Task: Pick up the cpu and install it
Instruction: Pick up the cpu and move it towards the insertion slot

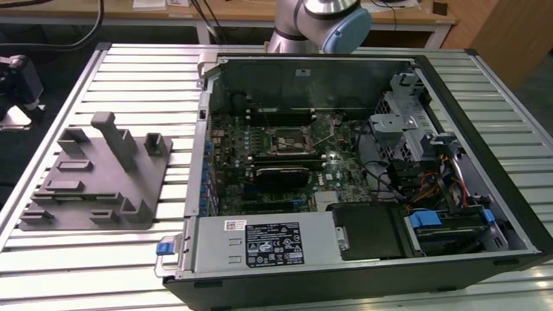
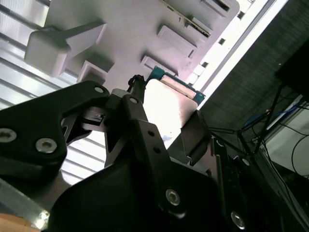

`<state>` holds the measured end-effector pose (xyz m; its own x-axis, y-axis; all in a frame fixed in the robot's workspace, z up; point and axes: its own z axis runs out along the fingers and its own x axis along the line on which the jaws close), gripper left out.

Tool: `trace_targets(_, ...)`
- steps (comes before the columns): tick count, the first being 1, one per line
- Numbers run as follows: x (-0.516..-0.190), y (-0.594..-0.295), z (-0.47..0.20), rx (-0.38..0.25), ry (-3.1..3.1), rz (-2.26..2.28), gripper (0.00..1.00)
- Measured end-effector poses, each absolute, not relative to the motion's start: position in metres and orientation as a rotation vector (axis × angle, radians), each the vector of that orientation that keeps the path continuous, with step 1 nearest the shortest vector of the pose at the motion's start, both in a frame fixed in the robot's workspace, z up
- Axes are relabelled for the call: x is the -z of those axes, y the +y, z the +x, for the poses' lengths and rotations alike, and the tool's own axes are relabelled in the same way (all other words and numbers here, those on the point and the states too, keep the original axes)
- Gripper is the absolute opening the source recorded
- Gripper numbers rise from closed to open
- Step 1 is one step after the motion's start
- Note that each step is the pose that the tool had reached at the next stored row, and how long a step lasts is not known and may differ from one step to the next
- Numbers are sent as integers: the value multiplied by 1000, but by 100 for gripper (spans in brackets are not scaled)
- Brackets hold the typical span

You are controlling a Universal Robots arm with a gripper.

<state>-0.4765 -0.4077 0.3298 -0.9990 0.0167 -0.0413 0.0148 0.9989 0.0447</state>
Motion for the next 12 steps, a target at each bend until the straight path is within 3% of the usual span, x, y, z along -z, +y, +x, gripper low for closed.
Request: trace_targets(12,-363,-407,-477,-69,3093,24,55)
